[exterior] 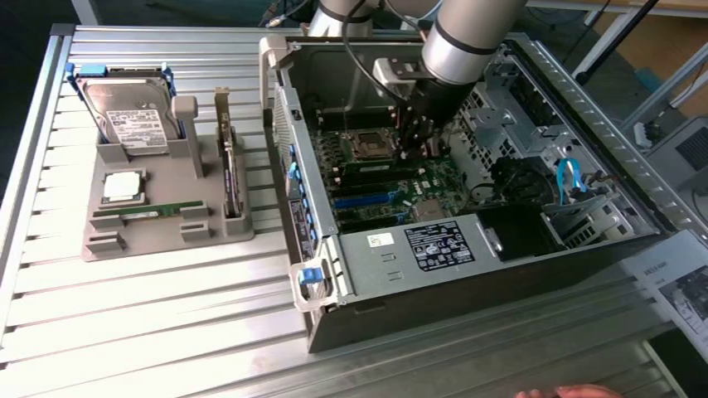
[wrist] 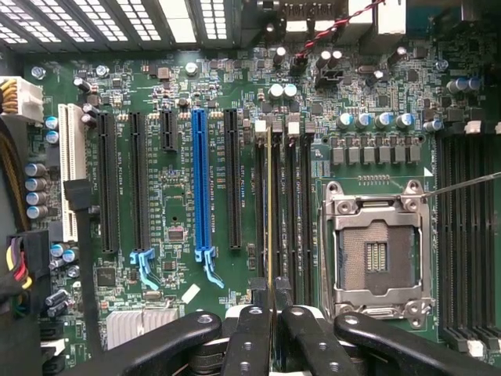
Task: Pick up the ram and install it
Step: 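Insert the ram into the slot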
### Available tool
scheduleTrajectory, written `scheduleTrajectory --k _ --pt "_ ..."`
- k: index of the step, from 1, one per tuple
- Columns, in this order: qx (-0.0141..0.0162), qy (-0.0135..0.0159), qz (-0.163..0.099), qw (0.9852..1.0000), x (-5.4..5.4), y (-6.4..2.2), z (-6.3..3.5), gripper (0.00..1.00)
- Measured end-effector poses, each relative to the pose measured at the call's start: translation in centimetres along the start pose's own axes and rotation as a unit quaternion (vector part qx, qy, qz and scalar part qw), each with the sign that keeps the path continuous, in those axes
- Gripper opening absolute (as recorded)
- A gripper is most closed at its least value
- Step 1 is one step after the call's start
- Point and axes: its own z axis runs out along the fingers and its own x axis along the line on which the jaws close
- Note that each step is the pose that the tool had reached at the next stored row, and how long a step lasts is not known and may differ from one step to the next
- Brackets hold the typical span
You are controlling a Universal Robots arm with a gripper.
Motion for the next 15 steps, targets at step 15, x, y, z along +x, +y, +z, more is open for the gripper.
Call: scheduleTrajectory --k 15 --pt "0.0000 0.0000 0.000 1.0000 0.01 -0.02 0.60 0.12"
